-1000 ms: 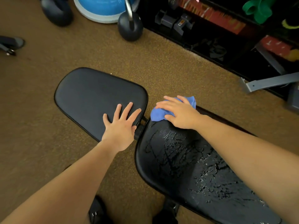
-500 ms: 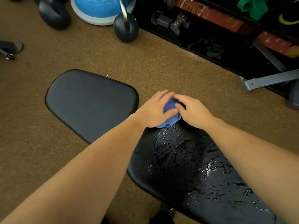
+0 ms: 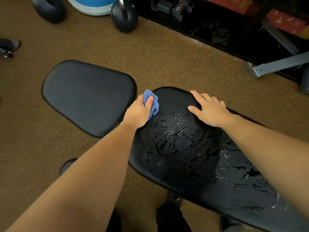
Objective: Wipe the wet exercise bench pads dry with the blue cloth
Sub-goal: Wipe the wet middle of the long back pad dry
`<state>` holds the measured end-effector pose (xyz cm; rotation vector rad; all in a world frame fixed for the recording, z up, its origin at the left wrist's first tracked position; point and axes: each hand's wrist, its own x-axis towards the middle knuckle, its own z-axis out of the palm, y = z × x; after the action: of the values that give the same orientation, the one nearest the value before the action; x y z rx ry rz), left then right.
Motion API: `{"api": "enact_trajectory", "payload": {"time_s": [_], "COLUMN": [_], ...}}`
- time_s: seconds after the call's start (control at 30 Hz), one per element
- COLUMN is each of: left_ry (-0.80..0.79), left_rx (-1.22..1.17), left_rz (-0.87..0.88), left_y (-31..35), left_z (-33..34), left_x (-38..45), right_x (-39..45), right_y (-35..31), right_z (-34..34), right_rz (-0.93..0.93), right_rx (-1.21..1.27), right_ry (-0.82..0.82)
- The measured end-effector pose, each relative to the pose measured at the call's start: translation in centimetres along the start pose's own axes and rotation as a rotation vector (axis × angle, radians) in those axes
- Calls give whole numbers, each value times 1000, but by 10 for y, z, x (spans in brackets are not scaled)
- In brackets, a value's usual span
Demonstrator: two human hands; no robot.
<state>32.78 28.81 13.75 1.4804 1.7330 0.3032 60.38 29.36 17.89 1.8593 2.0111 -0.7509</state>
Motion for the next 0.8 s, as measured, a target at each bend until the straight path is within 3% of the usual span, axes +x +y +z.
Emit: {"api": "enact_trajectory", "payload": {"time_s": [0.27, 0.67, 0.73, 0.8], "left_ry": [117, 250, 293, 324], "left_rx": [-53, -207, -214, -215], "left_rz": [-39, -304, -328, -360], "left_y": [-19, -30, -29, -28], "left_z": [3, 18, 23, 27], "left_x": [-47, -107, -116, -125], "right_x": [-4, -11, -15, -22], "right_y": [-4, -14, -20, -32], "right_z": [0, -4, -3, 2], "right_rz": [22, 80, 60, -51], "right_rx": [7, -19, -45, -50], "right_ry": [4, -2, 88, 284]}}
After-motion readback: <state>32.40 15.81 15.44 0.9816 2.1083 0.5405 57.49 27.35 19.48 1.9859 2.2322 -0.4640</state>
